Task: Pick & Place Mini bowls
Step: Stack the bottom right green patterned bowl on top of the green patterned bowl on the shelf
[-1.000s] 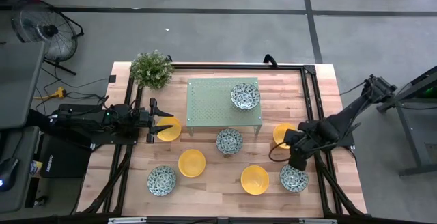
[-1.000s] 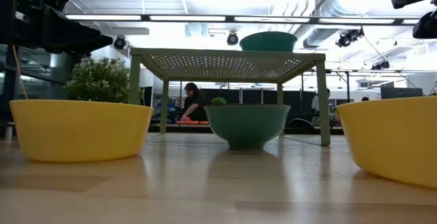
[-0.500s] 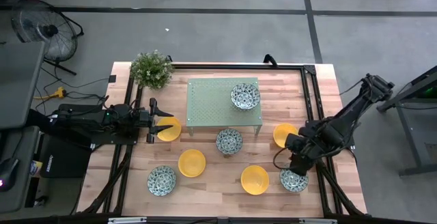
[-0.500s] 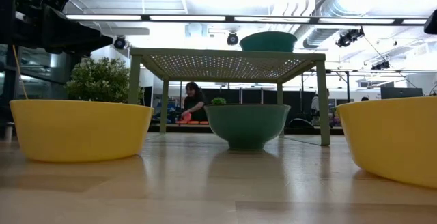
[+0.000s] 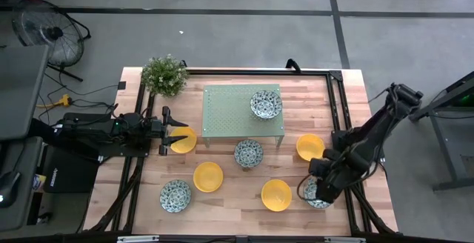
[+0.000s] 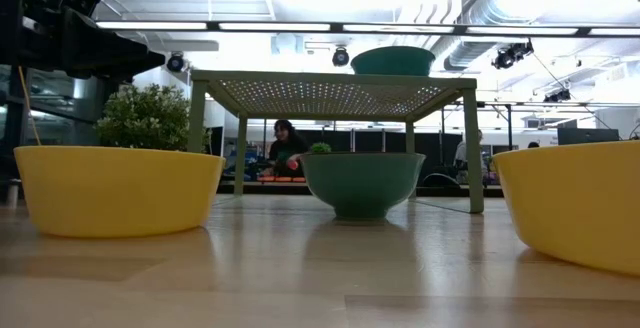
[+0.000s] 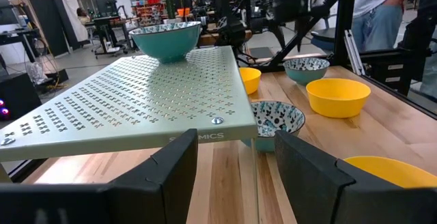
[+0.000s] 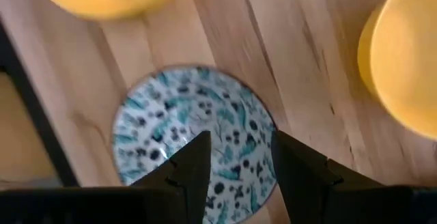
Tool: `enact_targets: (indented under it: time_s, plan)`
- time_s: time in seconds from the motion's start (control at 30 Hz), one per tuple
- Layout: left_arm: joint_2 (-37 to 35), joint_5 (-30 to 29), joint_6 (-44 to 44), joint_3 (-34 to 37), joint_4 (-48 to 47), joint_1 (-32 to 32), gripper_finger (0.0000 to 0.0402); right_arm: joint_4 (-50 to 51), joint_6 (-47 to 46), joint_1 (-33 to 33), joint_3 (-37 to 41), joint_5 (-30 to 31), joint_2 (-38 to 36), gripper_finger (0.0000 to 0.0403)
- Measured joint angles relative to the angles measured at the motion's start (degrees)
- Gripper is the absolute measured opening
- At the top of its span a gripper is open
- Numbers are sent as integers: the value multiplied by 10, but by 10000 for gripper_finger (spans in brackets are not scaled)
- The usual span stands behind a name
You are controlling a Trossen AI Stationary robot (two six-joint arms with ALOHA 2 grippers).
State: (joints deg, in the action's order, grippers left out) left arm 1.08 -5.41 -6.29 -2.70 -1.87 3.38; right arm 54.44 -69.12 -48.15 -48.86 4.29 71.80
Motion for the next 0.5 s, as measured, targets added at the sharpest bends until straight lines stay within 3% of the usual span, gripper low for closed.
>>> enact_targets:
  time_s: [0.2,0.5]
  plan:
    - [0,0,0,0,0,0,191,26,-48,-11,0,-18,43,142]
    - [0,0,0,0,0,0,191,56,-140,-15,0,-26,40,142]
